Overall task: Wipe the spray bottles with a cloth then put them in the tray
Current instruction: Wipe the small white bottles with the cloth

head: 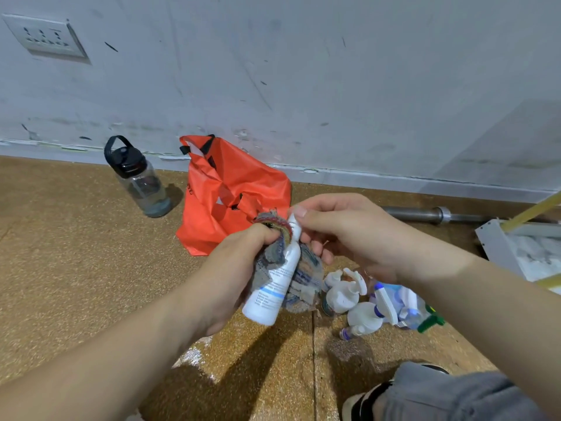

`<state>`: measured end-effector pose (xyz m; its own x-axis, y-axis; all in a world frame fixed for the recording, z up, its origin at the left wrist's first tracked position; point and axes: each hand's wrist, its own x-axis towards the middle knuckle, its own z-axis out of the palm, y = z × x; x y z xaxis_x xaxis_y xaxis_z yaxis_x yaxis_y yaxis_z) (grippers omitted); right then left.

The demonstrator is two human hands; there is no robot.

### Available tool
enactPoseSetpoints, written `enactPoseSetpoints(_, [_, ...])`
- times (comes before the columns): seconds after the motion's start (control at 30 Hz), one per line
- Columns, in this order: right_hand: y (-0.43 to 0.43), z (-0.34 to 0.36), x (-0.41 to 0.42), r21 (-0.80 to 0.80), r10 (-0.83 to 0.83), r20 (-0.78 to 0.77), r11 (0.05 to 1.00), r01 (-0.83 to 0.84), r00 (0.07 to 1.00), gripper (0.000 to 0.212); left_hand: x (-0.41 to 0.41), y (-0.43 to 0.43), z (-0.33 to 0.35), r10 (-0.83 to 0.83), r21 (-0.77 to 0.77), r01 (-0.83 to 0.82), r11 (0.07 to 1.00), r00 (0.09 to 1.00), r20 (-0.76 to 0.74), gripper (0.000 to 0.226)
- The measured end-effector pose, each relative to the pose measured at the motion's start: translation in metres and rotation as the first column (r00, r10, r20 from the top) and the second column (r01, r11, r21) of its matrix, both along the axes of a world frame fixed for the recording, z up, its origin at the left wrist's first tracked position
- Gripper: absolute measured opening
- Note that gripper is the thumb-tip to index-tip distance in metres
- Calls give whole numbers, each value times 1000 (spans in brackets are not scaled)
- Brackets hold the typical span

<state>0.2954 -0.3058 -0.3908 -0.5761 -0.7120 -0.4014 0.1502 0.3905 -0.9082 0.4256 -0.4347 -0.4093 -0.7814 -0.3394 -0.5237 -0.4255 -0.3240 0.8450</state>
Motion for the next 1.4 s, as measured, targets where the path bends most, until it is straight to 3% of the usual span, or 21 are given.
enactPoseSetpoints(0.1, [1,1,-2,-49,38,54,998,-36,998,18,-1,-7,-12,-49,132,51,990,999,-21,34])
enactPoseSetpoints(0.2, [4,1,-2,-18,50,-67,999,-51,997,15,2,-3,-16,45,233,-39,972,999,-22,37])
enactPoseSetpoints(0.3, [4,-3,-8,5,-80,-225,996,84,971,19,3,3,-26,64,271,-59,961,998,-9,48])
enactPoseSetpoints(0.37, [3,-5,-11,3,-144,-372,988,156,917,19,2,6,-30,78,304,-86,949,996,38,52])
enactPoseSetpoints(0.47, [2,-5,-5,4,-93,-580,993,117,809,12,2,7,-36,83,299,-119,947,988,130,44])
enactPoseSetpoints(0.57, [2,-6,5,43,-21,-714,996,74,699,9,-4,5,-39,141,213,-175,961,976,168,30])
enactPoseSetpoints(0.63, [4,-9,1,61,-46,-752,988,139,658,10,-8,5,-39,153,153,-179,972,974,168,26])
enactPoseSetpoints(0.8, [29,-32,-27,108,-152,-722,939,327,675,10,-12,8,-39,164,107,-183,977,972,166,23])
enactPoseSetpoints(0.9, [40,-54,-50,198,-126,-720,905,377,683,9,-11,11,-47,98,32,-106,994,976,192,23])
enactPoseSetpoints(1.03, [40,-87,-82,422,33,-685,832,360,728,7,-15,7,-64,32,-64,-16,998,964,266,19])
enactPoseSetpoints(1.17, [38,-130,-93,608,169,-620,721,332,767,15,-31,-2,-86,67,-125,-26,992,940,334,16])
enactPoseSetpoints(1.27, [37,-159,-97,722,335,-585,630,286,739,6,-38,0,-114,105,-167,-46,985,927,361,11])
enactPoseSetpoints(1.4, [29,-182,-105,863,533,-460,456,218,710,12,-37,1,-149,125,-160,-62,985,898,421,13])
